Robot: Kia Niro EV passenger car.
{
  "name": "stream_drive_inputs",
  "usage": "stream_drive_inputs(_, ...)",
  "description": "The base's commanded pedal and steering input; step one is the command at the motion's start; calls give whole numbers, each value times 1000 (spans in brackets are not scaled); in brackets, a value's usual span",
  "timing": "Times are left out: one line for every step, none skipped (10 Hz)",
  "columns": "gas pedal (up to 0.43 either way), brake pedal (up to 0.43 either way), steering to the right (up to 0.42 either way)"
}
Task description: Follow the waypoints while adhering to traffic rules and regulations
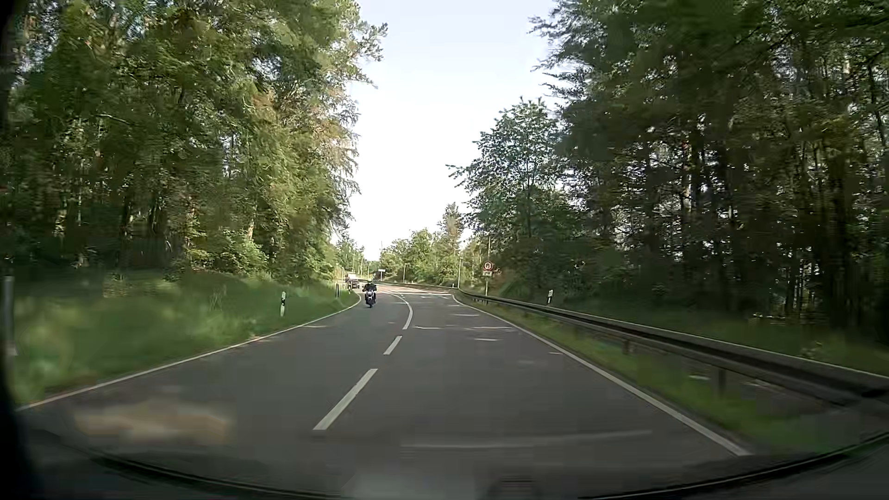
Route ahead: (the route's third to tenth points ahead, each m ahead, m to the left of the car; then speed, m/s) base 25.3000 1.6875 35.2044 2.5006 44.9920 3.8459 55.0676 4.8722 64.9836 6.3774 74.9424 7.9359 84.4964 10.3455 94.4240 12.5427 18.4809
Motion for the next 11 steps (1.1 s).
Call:
stream_drive_inputs(177, 30, -16)
stream_drive_inputs(177, 30, -16)
stream_drive_inputs(177, 30, -16)
stream_drive_inputs(177, 30, -16)
stream_drive_inputs(177, 30, -16)
stream_drive_inputs(177, 24, -15)
stream_drive_inputs(177, 30, -15)
stream_drive_inputs(177, 30, -13)
stream_drive_inputs(177, 30, -13)
stream_drive_inputs(177, 30, -12)
stream_drive_inputs(177, 30, -12)
